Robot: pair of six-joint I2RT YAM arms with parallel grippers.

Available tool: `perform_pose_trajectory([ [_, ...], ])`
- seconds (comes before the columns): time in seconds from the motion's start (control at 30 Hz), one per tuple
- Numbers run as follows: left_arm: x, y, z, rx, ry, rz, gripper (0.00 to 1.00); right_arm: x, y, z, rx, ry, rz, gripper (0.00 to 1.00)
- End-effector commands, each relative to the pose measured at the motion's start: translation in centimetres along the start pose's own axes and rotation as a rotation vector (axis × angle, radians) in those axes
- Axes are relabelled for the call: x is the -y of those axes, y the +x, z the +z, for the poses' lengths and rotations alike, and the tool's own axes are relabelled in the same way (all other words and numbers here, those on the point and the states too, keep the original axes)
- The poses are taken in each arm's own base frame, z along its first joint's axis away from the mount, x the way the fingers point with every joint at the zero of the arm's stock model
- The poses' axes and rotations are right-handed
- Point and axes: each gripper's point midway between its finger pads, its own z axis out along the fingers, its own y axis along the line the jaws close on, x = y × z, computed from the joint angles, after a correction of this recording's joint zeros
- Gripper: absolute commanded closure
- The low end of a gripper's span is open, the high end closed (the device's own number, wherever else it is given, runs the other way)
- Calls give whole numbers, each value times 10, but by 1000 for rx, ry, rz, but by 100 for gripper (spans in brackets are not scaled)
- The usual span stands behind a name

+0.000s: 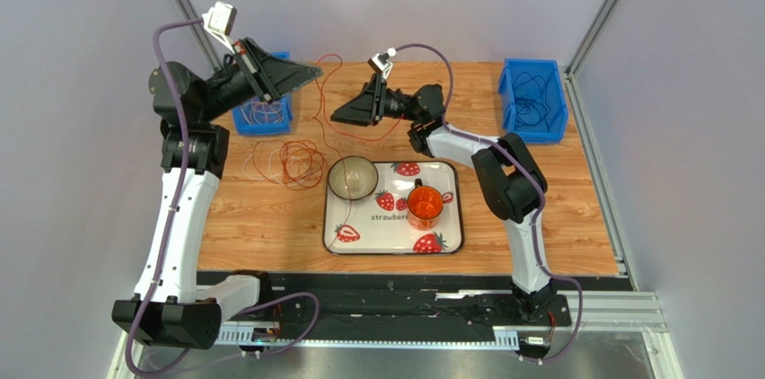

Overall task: Untangle the cables
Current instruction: Pick up the cable from the cable, then place the cable in the bin.

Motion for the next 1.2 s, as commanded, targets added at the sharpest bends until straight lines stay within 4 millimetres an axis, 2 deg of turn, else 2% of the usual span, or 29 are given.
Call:
perform_pose_trajectory([
  [0.0, 1, 32, -15, -52, 44, 54, 100, -25, -1, -7, -22, -86, -60, 30],
  [0.13, -18, 53, -22, -79, 14, 30, 100, -24, 5, -8, -54, -106, -53, 30],
  [0.17, -20, 55, -23, -84, 12, 28, 100, -15, 9, -11, -79, -106, -32, 29],
  [0.23, -21, 57, -24, -87, 9, 30, 100, -23, 9, -10, -102, -170, -72, 29],
  [0.27, -18, 57, -25, -90, 13, 38, 100, -11, 13, -13, -125, -167, -13, 29],
  [0.53, -8, 55, -26, -104, 17, 61, 100, 6, 25, -19, -191, -151, -34, 29],
  [0.9, -5, 55, -26, -104, 20, 64, 100, -7, 38, -24, -212, -150, -67, 30],
  [1.17, -7, 51, -24, -103, 16, 75, 100, -21, 50, -23, -240, -161, -98, 36],
])
